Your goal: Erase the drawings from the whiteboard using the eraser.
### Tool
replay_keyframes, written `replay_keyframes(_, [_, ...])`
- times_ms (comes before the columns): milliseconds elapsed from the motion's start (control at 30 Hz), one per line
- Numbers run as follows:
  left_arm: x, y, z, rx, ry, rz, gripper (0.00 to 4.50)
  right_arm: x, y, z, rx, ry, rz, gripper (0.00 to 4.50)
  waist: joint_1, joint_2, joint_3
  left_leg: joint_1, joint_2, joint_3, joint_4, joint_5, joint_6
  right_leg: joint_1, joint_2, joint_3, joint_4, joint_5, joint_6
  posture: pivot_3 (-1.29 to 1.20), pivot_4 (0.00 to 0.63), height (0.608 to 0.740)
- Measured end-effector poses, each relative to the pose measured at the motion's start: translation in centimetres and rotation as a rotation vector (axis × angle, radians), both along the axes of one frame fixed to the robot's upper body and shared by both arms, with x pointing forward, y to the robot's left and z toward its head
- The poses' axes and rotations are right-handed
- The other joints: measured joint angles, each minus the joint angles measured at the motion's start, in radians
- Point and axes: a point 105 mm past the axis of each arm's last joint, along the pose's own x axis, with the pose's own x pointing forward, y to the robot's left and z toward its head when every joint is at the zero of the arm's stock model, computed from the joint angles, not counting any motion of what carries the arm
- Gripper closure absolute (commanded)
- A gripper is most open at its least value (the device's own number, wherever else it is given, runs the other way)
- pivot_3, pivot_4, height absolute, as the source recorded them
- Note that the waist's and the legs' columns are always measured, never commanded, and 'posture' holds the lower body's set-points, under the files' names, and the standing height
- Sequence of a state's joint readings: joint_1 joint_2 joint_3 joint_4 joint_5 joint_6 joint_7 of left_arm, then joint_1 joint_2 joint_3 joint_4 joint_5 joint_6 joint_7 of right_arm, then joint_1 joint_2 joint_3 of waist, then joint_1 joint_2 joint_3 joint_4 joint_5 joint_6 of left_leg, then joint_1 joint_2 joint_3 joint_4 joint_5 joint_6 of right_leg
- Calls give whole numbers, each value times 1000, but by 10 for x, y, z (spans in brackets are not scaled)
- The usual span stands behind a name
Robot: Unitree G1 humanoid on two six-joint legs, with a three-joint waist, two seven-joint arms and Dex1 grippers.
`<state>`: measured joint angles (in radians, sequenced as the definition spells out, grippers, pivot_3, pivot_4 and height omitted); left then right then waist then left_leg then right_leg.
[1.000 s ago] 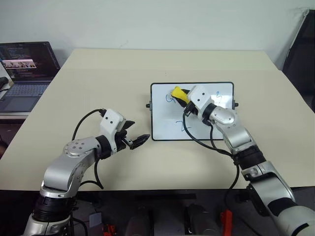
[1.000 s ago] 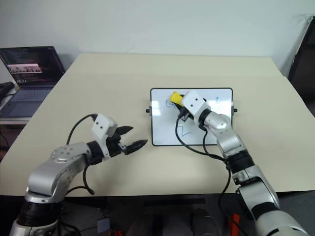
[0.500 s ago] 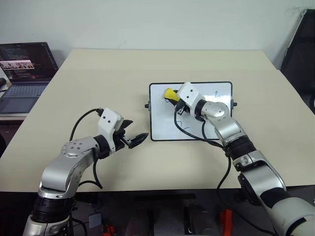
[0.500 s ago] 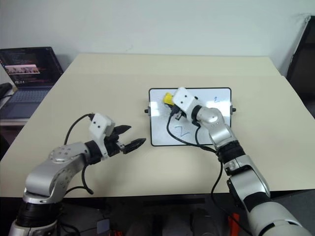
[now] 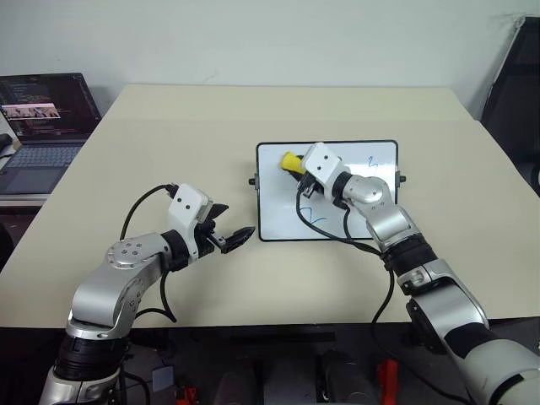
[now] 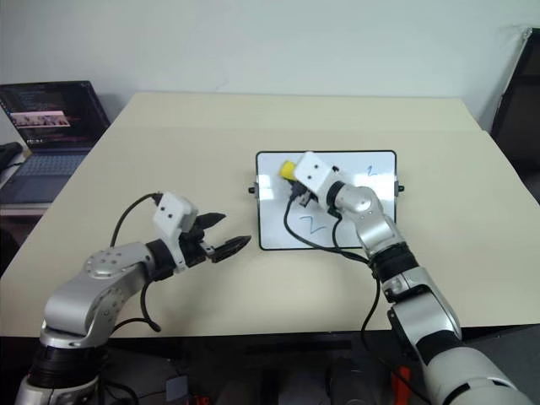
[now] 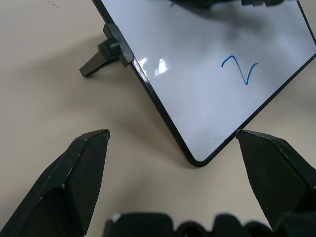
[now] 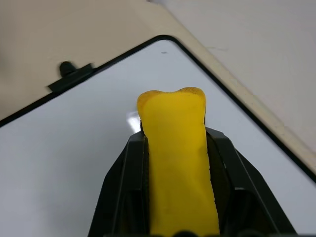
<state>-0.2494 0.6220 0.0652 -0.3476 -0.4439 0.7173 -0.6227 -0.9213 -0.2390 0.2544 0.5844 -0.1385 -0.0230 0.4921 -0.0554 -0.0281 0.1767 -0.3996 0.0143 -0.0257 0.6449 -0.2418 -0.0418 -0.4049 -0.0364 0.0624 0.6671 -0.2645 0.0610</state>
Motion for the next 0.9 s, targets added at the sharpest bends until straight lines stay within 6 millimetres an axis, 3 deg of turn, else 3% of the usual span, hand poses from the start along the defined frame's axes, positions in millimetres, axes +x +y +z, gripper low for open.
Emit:
replay_keyframes(233, [3, -6, 4, 0, -15, -22, 0, 1, -3, 2, 10, -5, -12, 3375, 0, 0, 0, 0, 0, 0, 0, 0, 0, 0, 0, 0, 0, 0, 0, 0, 150, 740])
replay_keyframes(533, [4, -8, 0, -7, 2, -29, 0, -30, 9, -36, -71, 119, 152, 3377, -1, 0, 0, 0, 0, 0, 0, 0, 0, 0, 0, 0, 0, 0, 0, 0, 150, 740])
replay_keyframes(633, [4, -9, 0, -7, 3, -38, 0, -28, 7, -35, -63, 109, 126, 3377, -1, 0, 0, 1, 0, 0, 1, 0, 0, 0, 0, 0, 2, 0, 0, 0, 150, 740])
replay_keyframes(900, [7, -12, 2, -3, -1, -47, 0, 0, -17, -9, 7, 18, -60, 3377, 1, -1, 0, 3, -1, 0, 2, 1, 0, 0, 0, 1, 8, 0, 0, 0, 150, 740])
